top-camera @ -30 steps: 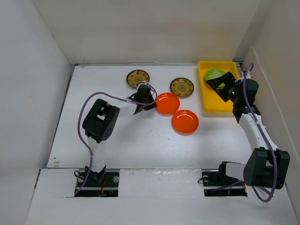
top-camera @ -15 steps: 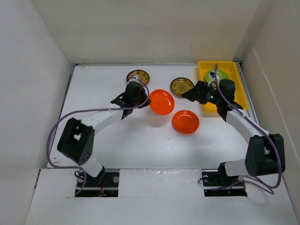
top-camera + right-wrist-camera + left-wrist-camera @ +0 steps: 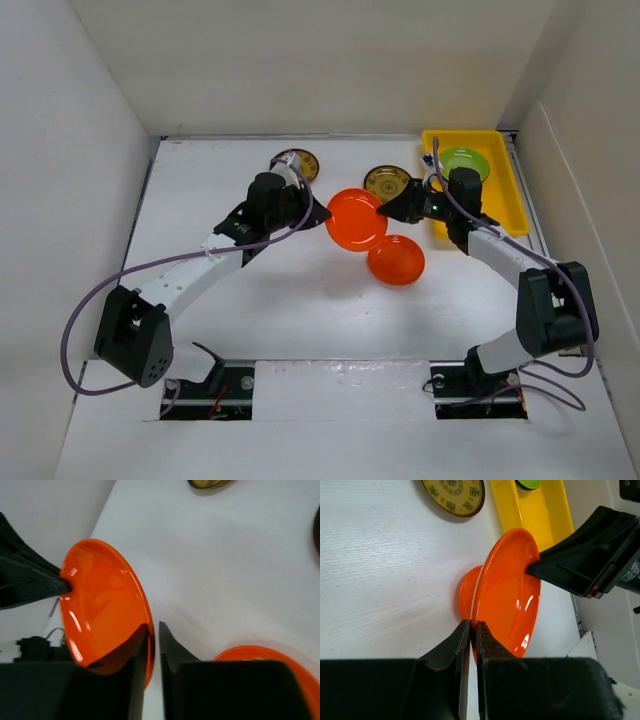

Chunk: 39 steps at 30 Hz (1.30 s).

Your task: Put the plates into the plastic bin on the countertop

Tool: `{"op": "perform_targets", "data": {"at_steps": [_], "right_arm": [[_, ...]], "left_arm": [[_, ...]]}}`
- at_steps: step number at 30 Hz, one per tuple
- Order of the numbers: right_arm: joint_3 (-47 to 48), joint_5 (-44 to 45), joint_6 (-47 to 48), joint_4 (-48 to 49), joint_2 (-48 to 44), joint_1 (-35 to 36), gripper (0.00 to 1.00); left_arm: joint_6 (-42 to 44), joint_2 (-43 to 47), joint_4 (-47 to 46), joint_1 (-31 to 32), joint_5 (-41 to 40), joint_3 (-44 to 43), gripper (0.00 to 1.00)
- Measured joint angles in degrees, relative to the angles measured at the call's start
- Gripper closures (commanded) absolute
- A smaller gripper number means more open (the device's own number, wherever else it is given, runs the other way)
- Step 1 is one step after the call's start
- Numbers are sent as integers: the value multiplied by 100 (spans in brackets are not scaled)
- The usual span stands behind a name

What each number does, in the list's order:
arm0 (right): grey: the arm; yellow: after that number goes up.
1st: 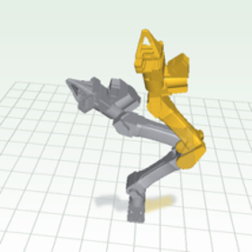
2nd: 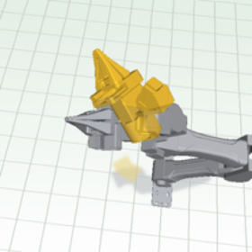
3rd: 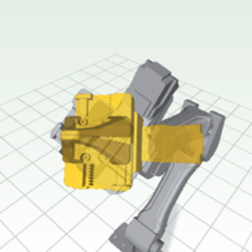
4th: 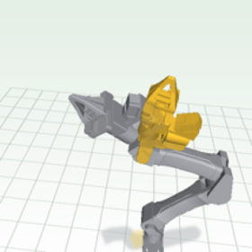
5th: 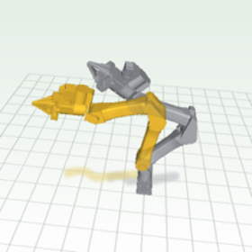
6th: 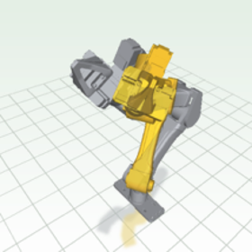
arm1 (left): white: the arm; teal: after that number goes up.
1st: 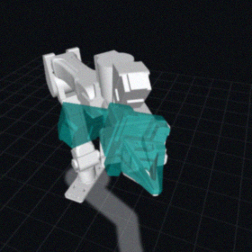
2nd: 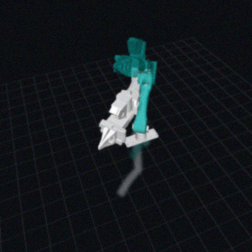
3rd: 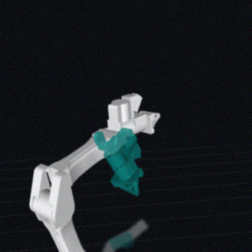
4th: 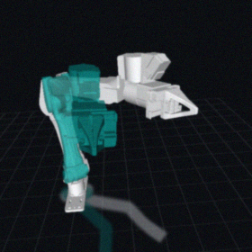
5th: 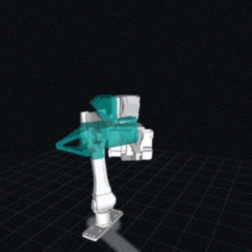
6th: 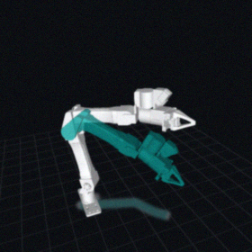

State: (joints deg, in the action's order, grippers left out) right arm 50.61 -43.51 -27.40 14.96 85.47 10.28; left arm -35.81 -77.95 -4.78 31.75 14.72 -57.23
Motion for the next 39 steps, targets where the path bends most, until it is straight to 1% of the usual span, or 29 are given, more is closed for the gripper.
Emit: {"op": "perform_targets", "data": {"at_steps": [1, 2, 3, 4, 5, 6, 8, 11, 16, 21, 23, 26, 28, 30, 32, 33, 36, 39], "right_arm": [[0, -48, -74, 76, 0, 26, 100], [0, -66, -90, 138, -2, 35, 100], [0, -70, -142, 192, -4, 37, 100], [0, -63, -190, 234, -4, 26, 100], [0, -59, -238, 260, -4, -11, 100], [0, -63, -299, 271, -4, -59, 100], [0, -33, -439, 286, 0, -205, 100], [2, 203, -745, 308, 11, -612, 100], [212, 1121, -1241, 168, 188, -1639, 100], [946, 1978, -1622, 33, 931, -2529, 100], [1281, 2188, -1690, -59, 1285, -2747, 100], [1910, 2527, -1770, -273, 1882, -2883, 100], [2273, 2640, -1792, -374, 2205, -2885, 100], [2645, 2697, -1803, -483, 2516, -2885, 96], [2933, 2730, -1814, -564, 2765, -2885, 85], [3032, 2754, -1823, -597, 2859, -2887, 82], [3224, 2828, -1858, -704, 3008, -2898, 75], [3357, 2918, -1873, -817, 3038, -2903, 74]], "left_arm": [[4, 0, 20, 0, 15, 2, 93], [24, 0, 33, 0, 2, 2, 80], [22, 0, 35, -9, 15, 7, 73], [13, 0, 2, -35, 31, 7, 55], [24, 0, -17, -37, 31, 7, 31], [0, 0, -26, -35, 17, 7, 1], [-76, 0, -35, -35, -26, 7, 0], [-131, 2, -66, -35, -155, 57, 0], [-201, -2, -59, 149, -538, 199, 0], [-223, -295, -96, 815, -960, 223, 0], [-225, -520, -66, 1156, -1182, 195, 0], [-225, -863, 15, 1635, -1399, 87, 0], [-225, -1038, 35, 1843, -1436, -7, 0], [-225, -1163, 28, 1950, -1486, -83, 0], [-225, -1235, 26, 2006, -1523, -122, 0], [-225, -1266, 24, 2035, -1532, -133, 0], [-225, -1373, -33, 2065, -1532, -136, 0], [-225, -1572, -127, 2068, -1508, -138, 0]]}}
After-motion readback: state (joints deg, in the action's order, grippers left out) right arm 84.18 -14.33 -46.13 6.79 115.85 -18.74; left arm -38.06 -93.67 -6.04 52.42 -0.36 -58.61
